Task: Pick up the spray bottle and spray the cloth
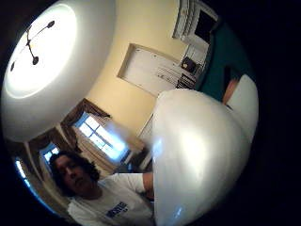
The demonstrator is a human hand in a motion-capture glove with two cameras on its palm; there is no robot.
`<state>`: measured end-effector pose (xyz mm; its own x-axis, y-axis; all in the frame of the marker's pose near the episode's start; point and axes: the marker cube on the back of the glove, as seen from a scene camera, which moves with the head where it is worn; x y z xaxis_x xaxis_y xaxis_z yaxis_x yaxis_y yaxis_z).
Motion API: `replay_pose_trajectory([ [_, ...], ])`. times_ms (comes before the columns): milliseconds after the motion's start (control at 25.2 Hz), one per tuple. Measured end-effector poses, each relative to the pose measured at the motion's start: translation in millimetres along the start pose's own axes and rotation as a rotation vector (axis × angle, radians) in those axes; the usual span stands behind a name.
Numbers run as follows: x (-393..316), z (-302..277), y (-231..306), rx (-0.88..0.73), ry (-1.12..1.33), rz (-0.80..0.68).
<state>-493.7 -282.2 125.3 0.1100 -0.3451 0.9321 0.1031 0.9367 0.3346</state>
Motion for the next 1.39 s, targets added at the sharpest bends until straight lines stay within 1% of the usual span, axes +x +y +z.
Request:
replay_pose_trajectory([
  [277, 18, 29, 2, 0.01, 0.071, 0.027],
  [594, 32, 28, -3, 0.06, 0.082, 0.081],
  [792, 36, 27, -5, 0.06, 0.07, 0.098],
  [1386, 38, 28, -1, -0.044, 0.014, 0.104],
])
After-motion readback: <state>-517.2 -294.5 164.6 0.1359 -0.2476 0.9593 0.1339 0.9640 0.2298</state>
